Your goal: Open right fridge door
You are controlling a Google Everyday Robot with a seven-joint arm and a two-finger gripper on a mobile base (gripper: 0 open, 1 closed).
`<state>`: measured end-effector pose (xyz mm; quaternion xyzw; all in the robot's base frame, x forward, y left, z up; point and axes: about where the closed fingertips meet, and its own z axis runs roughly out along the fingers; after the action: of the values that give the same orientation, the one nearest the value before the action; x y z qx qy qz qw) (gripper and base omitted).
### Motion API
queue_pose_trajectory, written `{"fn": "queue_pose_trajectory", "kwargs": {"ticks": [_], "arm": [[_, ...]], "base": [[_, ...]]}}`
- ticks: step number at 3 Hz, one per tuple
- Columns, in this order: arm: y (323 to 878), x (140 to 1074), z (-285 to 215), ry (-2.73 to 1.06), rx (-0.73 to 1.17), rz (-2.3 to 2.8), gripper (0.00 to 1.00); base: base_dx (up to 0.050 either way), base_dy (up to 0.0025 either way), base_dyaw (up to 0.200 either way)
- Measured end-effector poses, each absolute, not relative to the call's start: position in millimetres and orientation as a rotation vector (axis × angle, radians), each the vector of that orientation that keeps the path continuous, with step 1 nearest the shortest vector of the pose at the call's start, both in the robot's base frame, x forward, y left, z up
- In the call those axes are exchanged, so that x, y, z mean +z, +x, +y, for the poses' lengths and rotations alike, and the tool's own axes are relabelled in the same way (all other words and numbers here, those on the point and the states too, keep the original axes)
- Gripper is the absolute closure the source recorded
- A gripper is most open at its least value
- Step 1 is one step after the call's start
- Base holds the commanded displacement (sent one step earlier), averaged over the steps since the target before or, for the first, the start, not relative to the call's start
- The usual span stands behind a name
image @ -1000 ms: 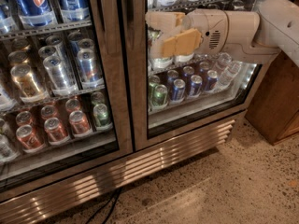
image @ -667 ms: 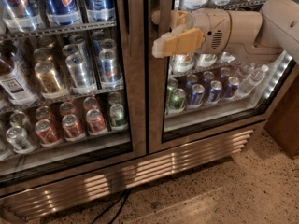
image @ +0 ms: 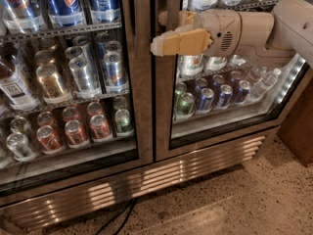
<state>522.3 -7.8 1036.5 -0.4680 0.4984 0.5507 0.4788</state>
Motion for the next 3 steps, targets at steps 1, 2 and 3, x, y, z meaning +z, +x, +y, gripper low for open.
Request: {"fn": "queue_pose_trajectory", "kwargs": {"ticks": [1, 2, 3], "arm": [[522.3, 1036.5, -7.8, -1.142, 1.344, 1.217, 0.42], [522.3, 1036.5, -7.8, -1.142, 1.344, 1.217, 0.65], [522.3, 1036.5, -7.8, -1.143, 1.344, 1.217, 0.88]], "base": [[0.000, 0.00000, 0.000], [0.000, 0.00000, 0.000], [0.000, 0.00000, 0.000]]}}
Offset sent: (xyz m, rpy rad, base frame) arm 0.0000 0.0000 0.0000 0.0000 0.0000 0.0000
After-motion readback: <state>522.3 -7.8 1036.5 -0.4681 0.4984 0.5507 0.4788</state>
